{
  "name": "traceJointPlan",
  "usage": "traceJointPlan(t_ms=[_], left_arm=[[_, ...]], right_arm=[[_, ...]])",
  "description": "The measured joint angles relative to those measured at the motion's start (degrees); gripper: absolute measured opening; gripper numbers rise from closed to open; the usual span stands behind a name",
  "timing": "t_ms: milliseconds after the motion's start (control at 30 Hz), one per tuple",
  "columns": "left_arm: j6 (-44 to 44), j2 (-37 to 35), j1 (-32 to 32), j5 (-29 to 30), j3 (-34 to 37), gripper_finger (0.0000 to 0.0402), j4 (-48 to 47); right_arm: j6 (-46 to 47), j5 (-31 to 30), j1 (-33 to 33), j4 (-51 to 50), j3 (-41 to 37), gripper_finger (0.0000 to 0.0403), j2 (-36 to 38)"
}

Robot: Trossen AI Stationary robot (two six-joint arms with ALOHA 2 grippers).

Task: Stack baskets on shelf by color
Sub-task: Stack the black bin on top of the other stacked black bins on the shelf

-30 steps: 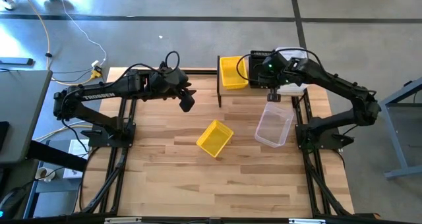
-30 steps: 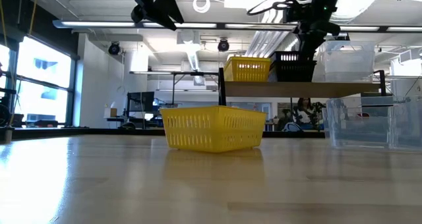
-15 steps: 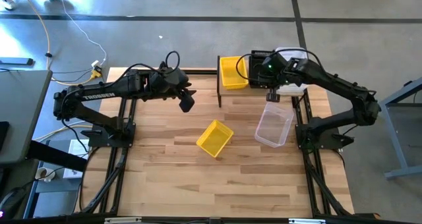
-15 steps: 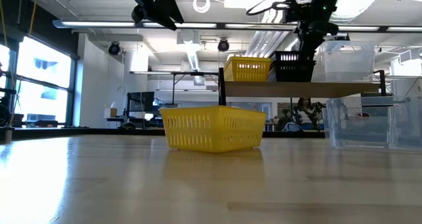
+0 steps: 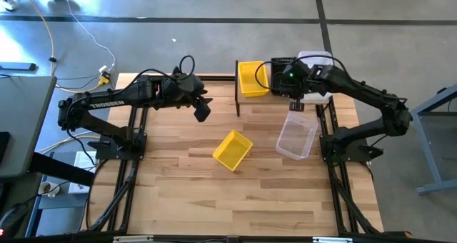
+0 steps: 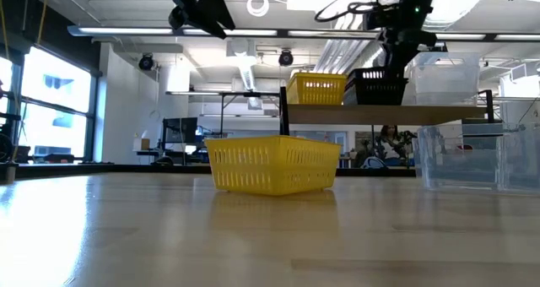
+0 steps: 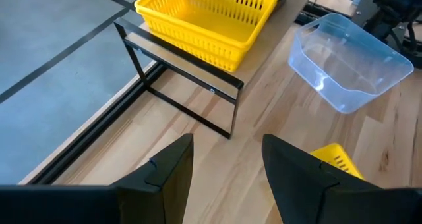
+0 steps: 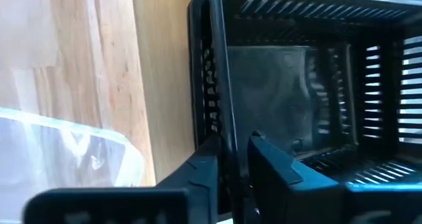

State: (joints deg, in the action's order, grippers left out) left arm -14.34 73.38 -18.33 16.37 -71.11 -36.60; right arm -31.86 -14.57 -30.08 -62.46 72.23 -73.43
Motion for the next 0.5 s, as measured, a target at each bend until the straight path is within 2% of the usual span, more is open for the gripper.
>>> traceJointPlan(t_ms=[133, 333, 500], left_arm=[[0.0, 0.0, 0.0, -1.7, 0.0, 0.0170, 0.0], [0.8, 0.0, 0.0, -3.2, 0.0, 0.0170, 0.0], [3.0, 0.0, 0.0, -4.3, 0.0, 0.0170, 0.0]], right_arm=[[0.1, -2.1, 1.1, 0.0, 0.0, 0.0082, 0.0], [1.9, -4.8, 2.2, -0.2, 0.0, 0.0083, 0.0], [3.3, -4.8, 2.4, -1.1, 0.9, 0.0083, 1.0]])
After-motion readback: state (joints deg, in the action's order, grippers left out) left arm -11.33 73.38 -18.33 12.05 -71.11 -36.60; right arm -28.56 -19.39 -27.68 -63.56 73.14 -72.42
